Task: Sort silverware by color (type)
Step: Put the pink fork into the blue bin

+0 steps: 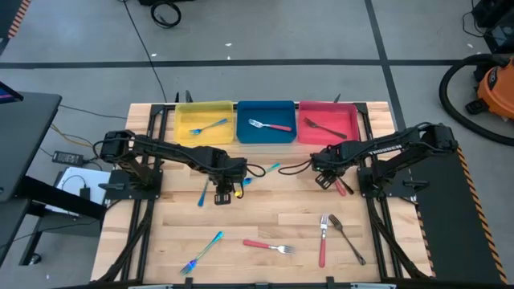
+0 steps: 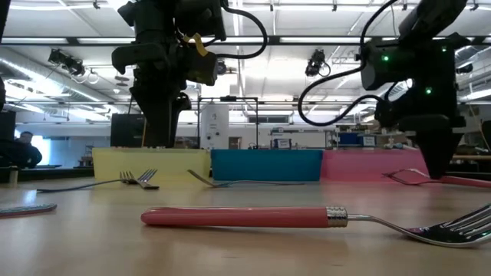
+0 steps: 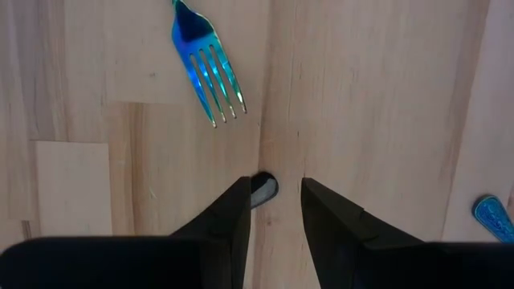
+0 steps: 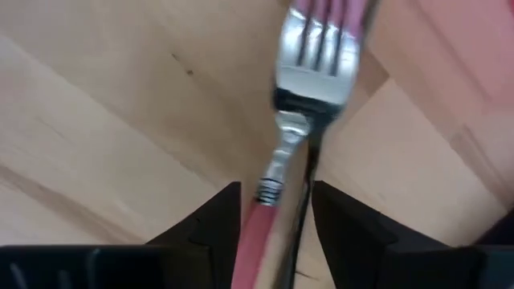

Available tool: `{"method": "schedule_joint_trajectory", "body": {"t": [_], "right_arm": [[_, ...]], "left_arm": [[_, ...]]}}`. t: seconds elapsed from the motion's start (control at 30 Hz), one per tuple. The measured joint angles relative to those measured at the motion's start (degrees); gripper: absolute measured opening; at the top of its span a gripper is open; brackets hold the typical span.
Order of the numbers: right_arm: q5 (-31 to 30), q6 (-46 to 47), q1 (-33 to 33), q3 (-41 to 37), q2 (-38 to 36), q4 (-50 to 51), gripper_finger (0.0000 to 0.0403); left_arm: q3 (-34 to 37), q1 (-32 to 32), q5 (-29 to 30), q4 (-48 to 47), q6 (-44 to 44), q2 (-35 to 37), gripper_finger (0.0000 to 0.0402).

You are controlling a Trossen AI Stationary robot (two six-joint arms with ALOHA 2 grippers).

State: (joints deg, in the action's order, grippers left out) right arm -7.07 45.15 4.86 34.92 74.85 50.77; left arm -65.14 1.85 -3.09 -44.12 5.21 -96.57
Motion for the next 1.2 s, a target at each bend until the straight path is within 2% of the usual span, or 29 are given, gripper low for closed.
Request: {"method": "schedule_joint_trajectory", "body": {"t": [0.53,0.67,0.9,1.2], "right_arm": [[0.5,-1.2,2.2,-2.3,0.0,-6.2,0.0154],[0.6,-1.2,2.7,-2.3,0.0,-6.2,0.0120],[0.7,-1.4,2.8,-2.3,0.0,-6.2,0.0017],[1.3,-1.9,2.8,-1.8,0.0,-6.0,0.0005]], "left_arm": [[0.0,0.0,0.0,0.6,-0.1,0.0,0.0112],[0.0,0.0,0.0,0.6,-0.1,0.0,0.0112],[0.0,0.0,0.0,0.7,-0.1,0.0,0.0112],[0.0,-0.2,0.0,0.7,-2.1,0.0,0.0112]]}}
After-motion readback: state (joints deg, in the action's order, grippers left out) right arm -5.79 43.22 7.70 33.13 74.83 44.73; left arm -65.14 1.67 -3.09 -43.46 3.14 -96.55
